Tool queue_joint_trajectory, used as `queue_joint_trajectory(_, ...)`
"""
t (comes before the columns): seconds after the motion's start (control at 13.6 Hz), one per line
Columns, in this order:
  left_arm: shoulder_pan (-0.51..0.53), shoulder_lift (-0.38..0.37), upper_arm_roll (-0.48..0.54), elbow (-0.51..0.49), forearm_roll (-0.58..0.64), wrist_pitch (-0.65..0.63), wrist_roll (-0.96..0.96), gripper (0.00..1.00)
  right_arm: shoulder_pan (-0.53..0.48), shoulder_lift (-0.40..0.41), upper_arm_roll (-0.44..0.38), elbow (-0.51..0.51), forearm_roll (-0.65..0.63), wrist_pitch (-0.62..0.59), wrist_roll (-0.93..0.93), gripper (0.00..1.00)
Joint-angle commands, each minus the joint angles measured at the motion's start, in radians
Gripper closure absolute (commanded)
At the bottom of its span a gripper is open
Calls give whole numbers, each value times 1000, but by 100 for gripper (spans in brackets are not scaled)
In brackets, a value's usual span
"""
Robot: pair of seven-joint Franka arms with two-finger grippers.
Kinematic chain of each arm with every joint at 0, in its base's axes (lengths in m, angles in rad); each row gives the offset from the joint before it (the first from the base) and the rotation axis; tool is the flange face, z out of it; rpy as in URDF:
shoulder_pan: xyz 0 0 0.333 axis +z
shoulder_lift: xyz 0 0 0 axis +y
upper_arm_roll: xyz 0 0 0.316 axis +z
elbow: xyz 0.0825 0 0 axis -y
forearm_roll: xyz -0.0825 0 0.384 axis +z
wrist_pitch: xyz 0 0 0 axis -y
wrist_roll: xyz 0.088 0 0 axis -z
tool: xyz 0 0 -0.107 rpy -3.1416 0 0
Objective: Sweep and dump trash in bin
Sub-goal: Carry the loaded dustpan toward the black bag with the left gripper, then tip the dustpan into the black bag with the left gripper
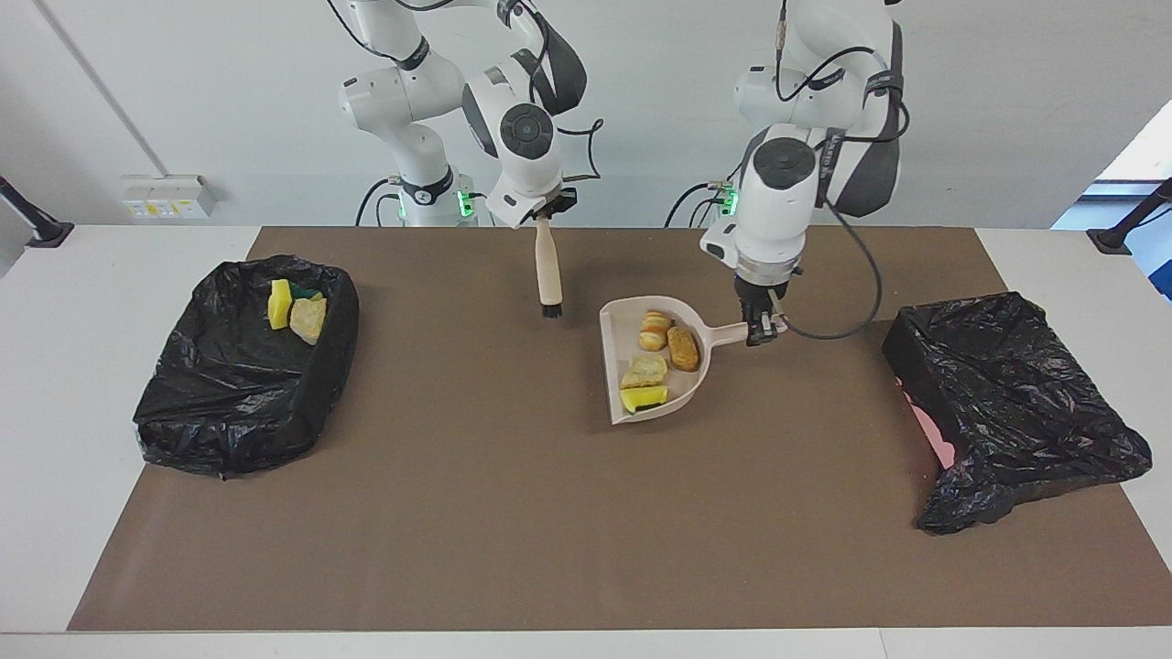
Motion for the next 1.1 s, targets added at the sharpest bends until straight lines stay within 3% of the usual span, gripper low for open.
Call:
queue_joint_trajectory(0.0, 120, -86, -5, -16, -38, -64, 151, 100, -7, -16, 2, -36, 26, 36, 34, 100)
queue_joint_trajectory(0.29, 356, -107, -2, 38, -75, -142, 315, 100, 46, 33, 2, -36, 26, 116, 74, 100)
queue_joint_trajectory(0.59, 591, -103, 4, 62, -104, -121, 440, 100, 129, 66, 3, -41, 77, 173, 160, 100)
queue_joint_trajectory(0.81, 701, -89, 9, 85, -94, -49, 443, 100, 157, 82, 3, -83, 83, 255, 173, 100)
queue_joint_trajectory(1.03, 766, -38, 11, 186, -34, -56, 440, 100, 160, 74, 3, -126, 83, 283, 162, 100)
